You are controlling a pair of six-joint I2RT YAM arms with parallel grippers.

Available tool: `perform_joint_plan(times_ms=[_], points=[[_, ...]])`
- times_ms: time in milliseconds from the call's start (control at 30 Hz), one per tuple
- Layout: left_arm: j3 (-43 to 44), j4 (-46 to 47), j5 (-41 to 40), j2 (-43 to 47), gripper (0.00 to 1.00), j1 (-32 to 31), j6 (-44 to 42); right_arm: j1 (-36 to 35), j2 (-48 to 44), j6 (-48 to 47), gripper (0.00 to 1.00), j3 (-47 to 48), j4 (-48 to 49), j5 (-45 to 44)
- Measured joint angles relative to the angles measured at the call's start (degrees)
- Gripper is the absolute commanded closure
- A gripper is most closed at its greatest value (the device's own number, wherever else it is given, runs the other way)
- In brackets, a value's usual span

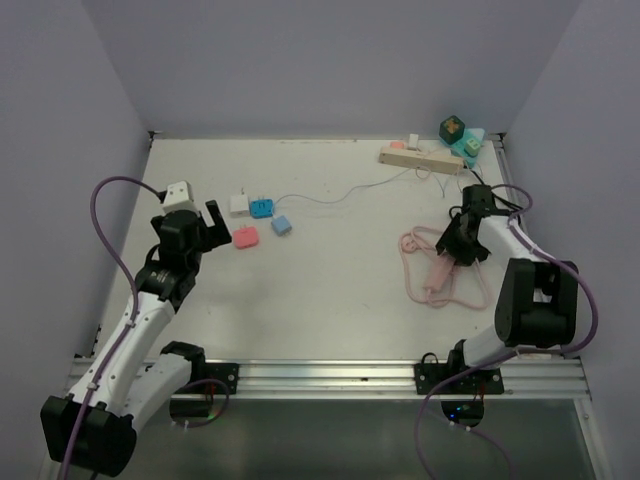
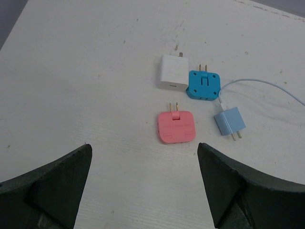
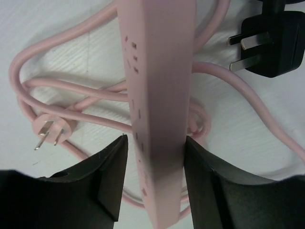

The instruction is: Pull the plug off the socket

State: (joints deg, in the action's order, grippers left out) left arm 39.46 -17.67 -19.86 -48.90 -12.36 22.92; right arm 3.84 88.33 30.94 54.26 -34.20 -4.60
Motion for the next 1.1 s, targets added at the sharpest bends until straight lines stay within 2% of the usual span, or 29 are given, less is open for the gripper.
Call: perform_joint_plan(times_ms=[133,333,500,767,1100], points=[[0.0,0.1,-0.3,0.4,0.04,-1.2,0.0,0.3,-1.2,-0.1,0.33,2.5,-1.8,-0.3],[-0.1,0.4,-0.4,1.5,0.04,-2.5,0.0,0.2,-5.3,0.0,0.31,9.7,0.0,1.7],[-0.5,0.5,-0.4,2.0,0.04,-2.9,0.0,0.1,-4.9,0.4,0.29,16.0,5.3,3.5],[-0.7,0.9,-0.3,0.5,0.04,-2.9,-0.3,-0.9,8.4,-0.6,0.26,28.0,14.2,5.9],[-1.1,1.7,0.5,-2.1,0.04,-2.8,-1.6,-4.0,26.2,-3.6,0.24,41.8,20.7,6.4]])
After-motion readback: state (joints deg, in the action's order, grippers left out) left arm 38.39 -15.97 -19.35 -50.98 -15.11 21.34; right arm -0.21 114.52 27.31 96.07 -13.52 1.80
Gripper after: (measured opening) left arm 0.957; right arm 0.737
